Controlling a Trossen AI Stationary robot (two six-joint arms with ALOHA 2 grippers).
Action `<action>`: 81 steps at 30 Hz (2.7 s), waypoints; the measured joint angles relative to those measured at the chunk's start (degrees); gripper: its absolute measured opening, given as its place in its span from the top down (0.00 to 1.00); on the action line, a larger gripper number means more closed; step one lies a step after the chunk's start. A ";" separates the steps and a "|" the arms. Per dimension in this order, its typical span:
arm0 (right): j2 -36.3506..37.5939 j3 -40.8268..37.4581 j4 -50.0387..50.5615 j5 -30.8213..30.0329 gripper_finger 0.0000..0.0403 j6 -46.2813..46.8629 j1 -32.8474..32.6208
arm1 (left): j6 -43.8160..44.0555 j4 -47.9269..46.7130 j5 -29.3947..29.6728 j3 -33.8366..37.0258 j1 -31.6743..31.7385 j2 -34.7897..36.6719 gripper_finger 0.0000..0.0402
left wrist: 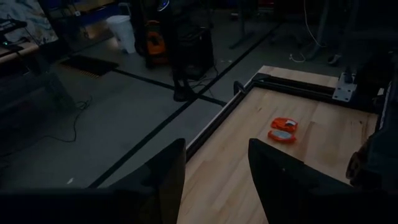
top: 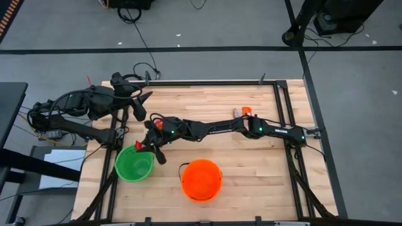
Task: Sort candy by brand, put in halloween buckets
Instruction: Put the red chocolate into the green bucket, then put the orange chocolate into the orange bucket
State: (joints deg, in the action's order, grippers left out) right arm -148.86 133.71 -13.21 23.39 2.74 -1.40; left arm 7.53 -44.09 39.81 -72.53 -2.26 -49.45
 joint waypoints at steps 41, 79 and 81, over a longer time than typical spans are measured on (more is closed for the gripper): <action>-0.04 0.00 -2.99 -5.71 0.49 -12.80 -3.81 | 0.02 1.02 0.02 0.00 0.00 0.00 0.55; 53.00 -25.89 69.37 -45.06 0.50 -9.83 1.72 | 0.44 -3.85 -3.00 0.02 0.02 -4.92 0.55; 58.60 -31.86 69.19 -47.82 0.50 -7.12 1.70 | 0.32 -4.07 -1.95 0.02 0.02 -4.92 0.55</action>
State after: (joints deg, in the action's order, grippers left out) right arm -90.25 101.85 55.98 -24.44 -4.38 0.30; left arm 7.85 -48.16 37.86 -72.51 -2.24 -54.37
